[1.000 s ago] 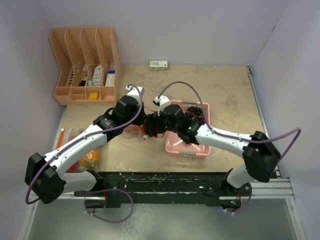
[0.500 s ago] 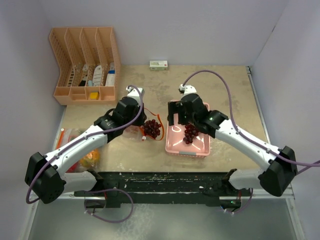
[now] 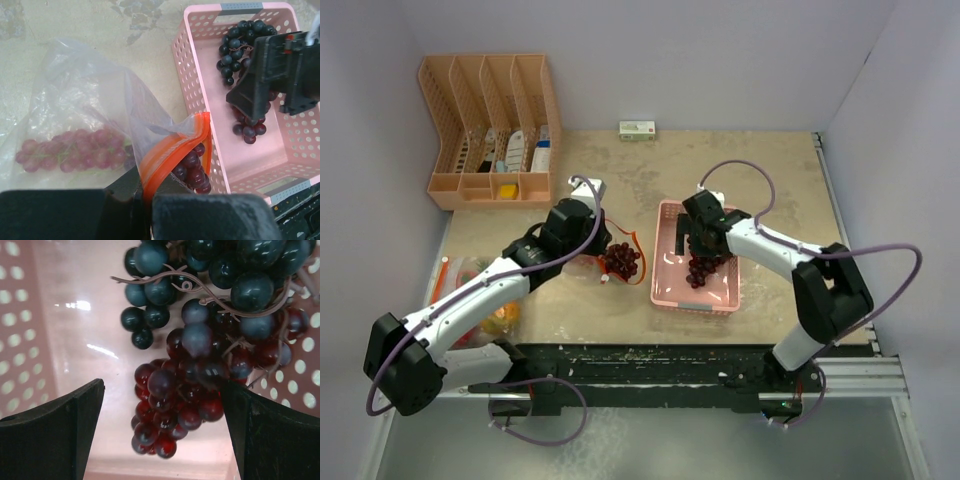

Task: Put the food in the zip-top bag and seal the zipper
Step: Pick up the fake fruit from the bin.

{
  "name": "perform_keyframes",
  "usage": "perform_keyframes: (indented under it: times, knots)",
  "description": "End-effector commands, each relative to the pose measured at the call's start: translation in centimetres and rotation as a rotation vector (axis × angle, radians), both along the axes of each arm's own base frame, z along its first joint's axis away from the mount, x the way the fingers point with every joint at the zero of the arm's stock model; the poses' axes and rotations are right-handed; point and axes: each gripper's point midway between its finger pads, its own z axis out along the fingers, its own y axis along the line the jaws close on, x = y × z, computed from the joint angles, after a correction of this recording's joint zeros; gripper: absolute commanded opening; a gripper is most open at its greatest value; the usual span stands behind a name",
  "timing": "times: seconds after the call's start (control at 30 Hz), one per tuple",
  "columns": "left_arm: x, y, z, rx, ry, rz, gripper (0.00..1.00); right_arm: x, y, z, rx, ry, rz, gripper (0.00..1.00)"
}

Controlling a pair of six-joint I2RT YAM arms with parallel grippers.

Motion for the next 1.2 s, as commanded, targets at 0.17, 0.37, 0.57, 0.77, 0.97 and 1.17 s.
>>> perform_keyframes:
  times: [0.17, 0.37, 0.57, 0.77, 0.97, 1.17]
  knots:
    - [0.4, -0.8, 1.8, -0.042, -0.072, -0.039, 0.00, -0.4, -1.1, -5.5, -0.048, 0.080, -0.111, 0.98]
    - [0.2, -0.6, 1.6, -0.033, -0.068, -0.034, 0.00, -1.1, -1.4, -6.3, -0.052, 0.084, -0.086, 0.55]
    - [0.3, -0.4, 1.7, -0.029, -0.063, -0.027, 0.00, -1.0, -1.2, -3.1, -0.012, 0.019, -0.047, 0.00]
    - [0.2, -0.1, 2.1, -0.022, -0.063, -0.012, 0.00, -2.1, 3.7, 6.0, 0.259, -0.113, 0.139, 0.00]
    - [0.4, 0.2, 2.6, -0.024, -0.073, 0.005, 0.00, -4.2, 9.4, 16.9, 0.506, -0.335, 0.383, 0.00]
    - [0.4, 0.0, 3.1, -0.031, -0.070, 0.003, 0.00, -5.5, 12.6, 22.5, 0.754, -0.565, 0.459, 0.00]
